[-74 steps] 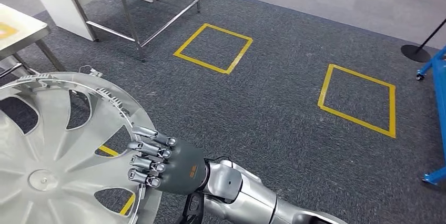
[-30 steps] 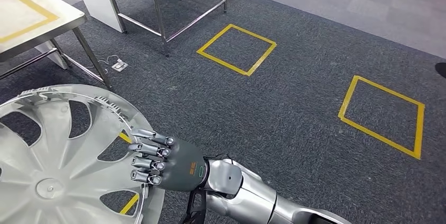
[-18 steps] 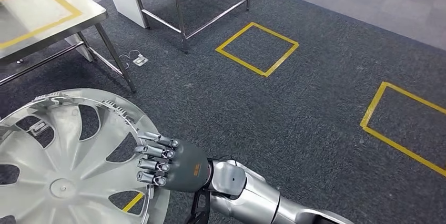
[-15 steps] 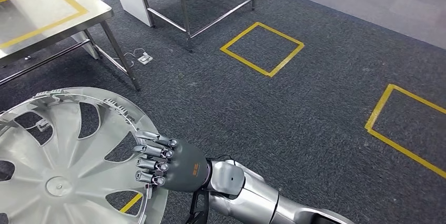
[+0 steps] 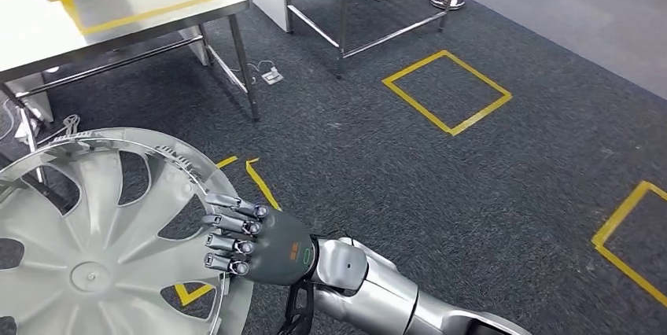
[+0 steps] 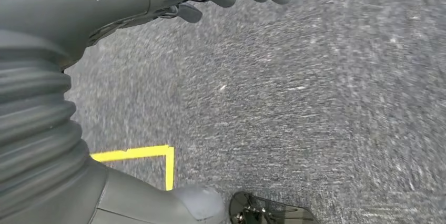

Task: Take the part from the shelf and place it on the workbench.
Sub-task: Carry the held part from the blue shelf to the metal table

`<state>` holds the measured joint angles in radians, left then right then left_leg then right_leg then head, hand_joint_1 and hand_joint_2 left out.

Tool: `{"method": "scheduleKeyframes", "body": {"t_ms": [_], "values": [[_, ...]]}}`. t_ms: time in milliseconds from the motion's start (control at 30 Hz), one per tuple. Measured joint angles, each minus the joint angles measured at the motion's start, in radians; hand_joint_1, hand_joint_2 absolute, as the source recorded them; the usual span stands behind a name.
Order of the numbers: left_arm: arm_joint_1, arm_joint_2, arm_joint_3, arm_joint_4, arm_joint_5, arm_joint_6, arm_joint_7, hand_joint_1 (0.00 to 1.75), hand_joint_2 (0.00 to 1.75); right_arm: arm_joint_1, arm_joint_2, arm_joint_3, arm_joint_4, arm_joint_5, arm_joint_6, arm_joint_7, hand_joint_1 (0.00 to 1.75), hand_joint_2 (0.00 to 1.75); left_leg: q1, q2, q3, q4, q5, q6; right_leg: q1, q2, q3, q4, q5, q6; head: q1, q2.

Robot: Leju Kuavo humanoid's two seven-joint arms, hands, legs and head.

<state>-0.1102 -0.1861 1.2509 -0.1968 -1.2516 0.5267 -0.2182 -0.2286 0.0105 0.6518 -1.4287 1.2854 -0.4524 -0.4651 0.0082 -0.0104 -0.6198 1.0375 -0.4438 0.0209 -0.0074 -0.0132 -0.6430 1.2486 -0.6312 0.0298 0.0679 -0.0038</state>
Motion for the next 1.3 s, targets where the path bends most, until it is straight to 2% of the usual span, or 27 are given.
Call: {"method": "scheduleKeyframes", "body": {"t_ms": [33, 67, 100, 133, 200, 233, 267, 333, 433, 467, 500, 667, 733, 767, 800, 867, 900, 933, 1000, 1033, 1067, 1100, 1167, 1200, 1233, 1267, 1300], "values": [[0.001, -0.001, 0.000, 0.000, 0.001, 0.002, 0.004, 0.00, 1.75, 0.001, -0.001, 0.000, 0.003, 0.000, 0.000, -0.001, 1.75, 1.75, 0.000, -0.015, -0.001, 0.001, 0.001, 0.001, 0.000, 0.005, -0.025, 0.046, -0.010, 0.000, 0.001, 0.000], [0.002, -0.002, 0.000, 0.000, 0.001, 0.003, 0.009, 0.00, 1.75, 0.001, -0.001, 0.000, 0.006, 0.000, 0.000, -0.003, 1.75, 1.75, -0.001, -0.031, -0.002, 0.002, 0.001, 0.000, 0.000, 0.008, -0.035, 0.059, -0.002, -0.001, 0.002, 0.000], [0.003, -0.002, 0.000, 0.000, 0.002, 0.005, 0.014, 0.00, 1.75, 0.001, -0.002, 0.000, 0.009, -0.001, 0.000, -0.004, 1.75, 1.75, -0.001, -0.046, -0.002, 0.003, 0.002, -0.001, 0.000, 0.011, -0.026, 0.033, 0.025, -0.004, 0.002, 0.000], [0.004, -0.003, 0.000, 0.000, 0.002, 0.006, 0.017, 0.00, 1.75, 0.000, -0.002, 0.000, 0.012, -0.001, 0.000, -0.004, 1.75, 1.75, 0.000, -0.062, -0.002, 0.004, 0.003, -0.002, 0.000, 0.022, 0.001, -0.029, 0.064, -0.009, 0.003, 0.000], [0.003, -0.007, 0.000, 0.000, 0.001, 0.008, 0.021, 0.00, 1.75, -0.002, -0.002, 0.000, 0.015, -0.003, 0.000, -0.005, 1.75, 1.75, 0.000, -0.087, -0.004, 0.006, 0.007, -0.009, -0.001, 0.070, 0.058, -0.160, 0.117, -0.020, 0.002, 0.000], [0.003, -0.009, 0.000, 0.000, 0.000, 0.009, 0.021, 0.00, 1.75, -0.003, -0.002, 0.000, 0.017, -0.006, 0.000, -0.005, 1.75, 1.75, 0.001, -0.096, -0.007, 0.007, 0.009, -0.015, 0.000, 0.087, 0.074, -0.199, 0.127, -0.023, 0.003, 0.000], [0.003, -0.010, 0.000, 0.000, -0.002, 0.009, 0.022, 0.00, 1.75, -0.005, -0.002, 0.000, 0.019, -0.013, 0.001, -0.006, 1.75, 1.75, 0.003, -0.103, -0.010, 0.006, 0.011, -0.022, 0.002, 0.097, 0.078, -0.214, 0.125, -0.026, 0.004, 0.000], [0.006, -0.010, 0.000, 0.000, -0.006, 0.009, 0.020, 0.00, 1.75, -0.009, -0.002, 0.000, 0.024, -0.028, 0.005, -0.011, 1.75, 1.75, 0.006, -0.111, -0.011, -0.001, 0.018, -0.035, 0.006, 0.085, 0.079, -0.223, 0.132, -0.030, 0.006, 0.000], [0.006, -0.010, 0.000, 0.000, -0.005, 0.004, 0.009, 0.00, 1.75, -0.014, -0.001, 0.000, 0.031, -0.042, 0.010, -0.019, 1.75, 1.75, 0.002, -0.101, -0.005, -0.021, 0.026, -0.022, 0.001, 0.079, 0.083, -0.239, 0.142, -0.024, 0.002, 0.000], [0.006, -0.010, 0.000, 0.000, -0.004, 0.003, 0.005, 0.00, 1.75, -0.015, -0.001, 0.000, 0.033, -0.045, 0.010, -0.021, 1.75, 1.75, 0.001, -0.099, -0.004, -0.026, 0.027, -0.017, 0.001, 0.079, 0.084, -0.239, 0.142, -0.023, 0.001, 0.000], [0.007, -0.009, 0.000, 0.000, -0.004, 0.001, 0.003, 0.00, 1.75, -0.015, -0.001, 0.000, 0.035, -0.046, 0.010, -0.022, 1.75, 1.75, 0.001, -0.100, -0.003, -0.027, 0.028, -0.018, 0.001, 0.078, 0.084, -0.239, 0.143, -0.026, 0.001, 0.000], [0.007, -0.008, 0.000, 0.000, -0.002, -0.002, -0.007, 0.00, 1.75, -0.010, -0.003, 0.001, 0.043, -0.048, 0.007, -0.028, 1.75, 1.75, 0.006, -0.097, -0.001, -0.032, 0.036, -0.038, 0.006, 0.078, 0.081, -0.236, 0.144, -0.035, 0.001, 0.000], [0.007, -0.008, 0.000, 0.000, -0.002, -0.003, -0.010, 0.00, 1.75, -0.006, -0.004, 0.001, 0.043, -0.048, 0.004, -0.030, 1.75, 1.75, 0.007, -0.097, -0.001, -0.032, 0.035, -0.041, 0.006, 0.078, 0.081, -0.235, 0.143, -0.036, 0.001, 0.000], [0.007, -0.008, 0.000, 0.000, -0.002, -0.003, -0.011, 0.00, 1.75, -0.004, -0.004, 0.001, 0.043, -0.048, 0.003, -0.031, 1.75, 1.75, 0.006, -0.097, 0.000, -0.032, 0.033, -0.041, 0.005, 0.078, 0.082, -0.237, 0.145, -0.036, 0.002, 0.000], [0.007, -0.008, 0.000, 0.000, -0.002, -0.003, -0.012, 0.00, 1.75, -0.002, -0.005, 0.001, 0.043, -0.047, 0.003, -0.032, 1.75, 1.75, 0.005, -0.096, 0.000, -0.036, 0.031, -0.035, 0.004, 0.078, 0.083, -0.230, 0.155, -0.032, 0.002, 0.000], [0.007, -0.008, 0.000, 0.000, -0.001, -0.003, -0.014, 0.00, 1.75, 0.003, -0.006, 0.002, 0.043, -0.046, 0.002, -0.033, 1.75, 1.75, 0.005, -0.094, 0.017, -0.055, 0.029, -0.016, 0.004, 0.071, 0.081, -0.209, 0.170, -0.021, 0.003, 0.000], [0.007, -0.008, 0.000, 0.000, -0.001, -0.003, -0.014, 0.00, 1.75, 0.003, -0.007, 0.003, 0.043, -0.044, 0.002, -0.033, 1.75, 1.75, 0.007, -0.092, 0.027, -0.067, 0.030, -0.007, 0.005, 0.063, 0.074, -0.186, 0.164, -0.017, 0.004, 0.000], [0.007, -0.009, 0.000, 0.000, -0.001, -0.003, -0.014, 0.00, 1.75, 0.001, -0.008, 0.003, 0.042, -0.043, 0.002, -0.033, 1.75, 1.75, 0.011, -0.088, 0.037, -0.074, 0.033, -0.004, 0.005, 0.054, 0.060, -0.156, 0.140, -0.015, 0.005, 0.000], [0.008, -0.009, 0.000, 0.000, -0.001, -0.003, -0.014, 0.00, 1.75, -0.001, -0.008, 0.004, 0.041, -0.040, 0.002, -0.032, 1.75, 1.75, 0.017, -0.078, 0.040, -0.077, 0.036, -0.006, -0.002, 0.038, 0.010, -0.058, 0.071, -0.003, 0.008, 0.000], [0.009, -0.010, 0.000, 0.000, -0.003, -0.003, -0.013, 0.00, 1.75, 0.001, -0.008, 0.004, 0.041, -0.040, 0.002, -0.031, 1.75, 1.75, 0.021, -0.073, 0.038, -0.075, 0.036, -0.011, -0.009, 0.034, -0.016, -0.009, 0.045, 0.006, 0.009, 0.000], [0.010, -0.010, 0.000, 0.000, -0.004, -0.003, -0.012, 0.00, 1.75, 0.004, -0.009, 0.004, 0.041, -0.039, 0.003, -0.031, 1.75, 1.75, 0.027, -0.069, 0.035, -0.073, 0.035, -0.018, -0.017, 0.031, -0.032, 0.018, 0.036, 0.016, 0.009, 0.000], [0.010, -0.010, -0.001, 0.000, -0.006, -0.004, -0.011, 0.00, 1.75, 0.006, -0.010, 0.004, 0.041, -0.038, 0.003, -0.032, 1.75, 1.75, 0.035, -0.067, 0.032, -0.068, 0.033, -0.027, -0.027, 0.028, -0.030, 0.011, 0.045, 0.026, 0.009, 0.000], [0.011, -0.010, -0.001, 0.000, -0.008, -0.005, -0.010, 0.00, 1.75, 0.009, -0.012, 0.004, 0.041, -0.037, 0.004, -0.032, 1.75, 1.75, 0.054, -0.067, 0.021, -0.046, 0.023, -0.053, -0.049, 0.030, 0.021, -0.094, 0.098, 0.053, 0.010, 0.000], [0.010, -0.008, -0.001, -0.001, -0.008, -0.005, -0.010, 0.00, 1.75, 0.009, -0.013, 0.004, 0.041, -0.037, 0.005, -0.031, 1.75, 1.75, 0.061, -0.068, 0.013, -0.029, 0.016, -0.070, -0.055, 0.037, 0.044, -0.146, 0.105, 0.062, 0.013, 0.000], [0.010, -0.007, -0.002, -0.002, -0.008, -0.005, -0.011, 0.00, 1.75, 0.010, -0.013, 0.004, 0.041, -0.037, 0.004, -0.031, 1.75, 1.75, 0.064, -0.069, 0.004, -0.014, 0.008, -0.085, -0.057, 0.043, 0.057, -0.176, 0.100, 0.060, 0.015, 0.000], [0.010, -0.006, -0.002, -0.002, -0.008, -0.005, -0.011, 0.00, 1.75, 0.012, -0.013, 0.004, 0.041, -0.037, 0.004, -0.031, 1.75, 1.75, 0.064, -0.070, -0.004, -0.003, 0.000, -0.099, -0.057, 0.048, 0.058, -0.184, 0.091, 0.051, 0.017, 0.000], [0.010, -0.005, -0.002, -0.003, -0.008, -0.005, -0.011, 0.00, 1.75, 0.015, -0.013, 0.004, 0.041, -0.037, 0.004, -0.030, 1.75, 1.75, 0.065, -0.070, -0.007, 0.003, -0.005, -0.109, -0.055, 0.048, 0.053, -0.173, 0.079, 0.033, 0.018, 0.000]]}}
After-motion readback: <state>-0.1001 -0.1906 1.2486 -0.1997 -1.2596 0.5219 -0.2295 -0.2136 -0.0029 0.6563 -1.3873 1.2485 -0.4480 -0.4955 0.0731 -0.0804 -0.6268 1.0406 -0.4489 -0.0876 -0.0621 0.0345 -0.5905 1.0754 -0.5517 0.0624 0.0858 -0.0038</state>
